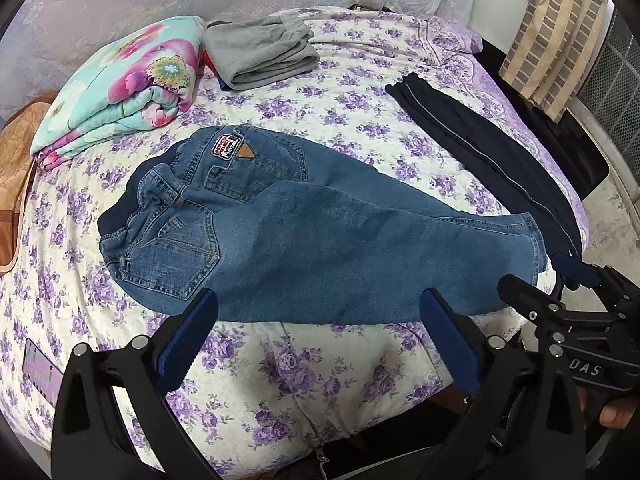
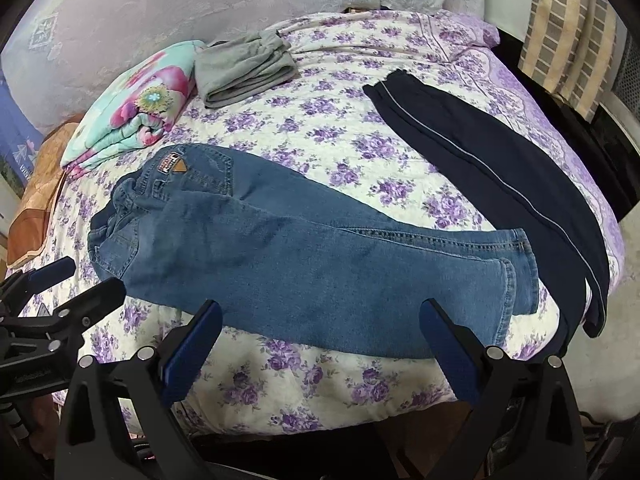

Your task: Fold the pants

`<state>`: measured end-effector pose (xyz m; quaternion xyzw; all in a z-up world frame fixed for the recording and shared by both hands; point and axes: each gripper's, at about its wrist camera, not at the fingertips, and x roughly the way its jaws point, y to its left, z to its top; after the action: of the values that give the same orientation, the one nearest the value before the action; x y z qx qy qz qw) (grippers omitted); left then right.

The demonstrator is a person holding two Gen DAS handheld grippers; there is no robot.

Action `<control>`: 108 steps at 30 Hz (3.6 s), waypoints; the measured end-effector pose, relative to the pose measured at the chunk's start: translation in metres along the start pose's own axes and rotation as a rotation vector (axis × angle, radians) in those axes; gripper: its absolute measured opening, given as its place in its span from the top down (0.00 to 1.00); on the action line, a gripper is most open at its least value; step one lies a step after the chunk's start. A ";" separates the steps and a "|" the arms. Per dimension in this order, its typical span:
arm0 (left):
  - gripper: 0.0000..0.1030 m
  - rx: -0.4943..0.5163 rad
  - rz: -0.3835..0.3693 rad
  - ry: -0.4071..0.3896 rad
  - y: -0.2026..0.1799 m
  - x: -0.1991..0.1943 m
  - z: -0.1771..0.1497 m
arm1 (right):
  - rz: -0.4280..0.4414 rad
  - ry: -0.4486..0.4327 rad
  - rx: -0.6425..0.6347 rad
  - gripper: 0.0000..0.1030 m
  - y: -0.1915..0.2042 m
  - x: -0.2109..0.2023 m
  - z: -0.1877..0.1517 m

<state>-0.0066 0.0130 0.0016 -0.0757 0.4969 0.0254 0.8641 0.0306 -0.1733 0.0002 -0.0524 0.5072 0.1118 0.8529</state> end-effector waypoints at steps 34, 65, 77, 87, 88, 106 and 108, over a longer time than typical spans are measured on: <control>0.05 -0.016 -0.001 0.006 0.005 0.004 -0.003 | 0.010 0.045 -0.031 0.04 0.011 0.017 0.004; 0.05 -0.047 0.024 0.037 0.047 0.043 0.026 | 0.040 0.117 0.042 0.04 -0.011 0.055 0.021; 0.05 -0.351 0.268 0.321 0.271 0.163 0.072 | -0.130 0.094 0.321 0.04 -0.149 0.086 0.018; 0.87 -0.188 0.307 0.255 0.224 0.158 0.088 | -0.212 0.125 0.614 0.04 -0.265 0.099 -0.014; 0.87 -0.199 0.296 0.254 0.226 0.155 0.087 | -0.193 0.124 0.614 0.04 -0.267 0.106 -0.014; 0.86 -0.367 0.146 0.131 0.252 0.094 0.075 | 0.126 -0.092 0.255 0.87 -0.180 0.076 0.127; 0.80 -0.329 0.185 0.151 0.250 0.091 0.075 | 0.041 -0.103 0.236 0.86 -0.183 0.071 0.137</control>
<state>0.0741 0.2686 -0.0661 -0.1718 0.5542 0.1798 0.7944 0.2250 -0.3132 -0.0006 0.0646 0.4736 0.0714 0.8755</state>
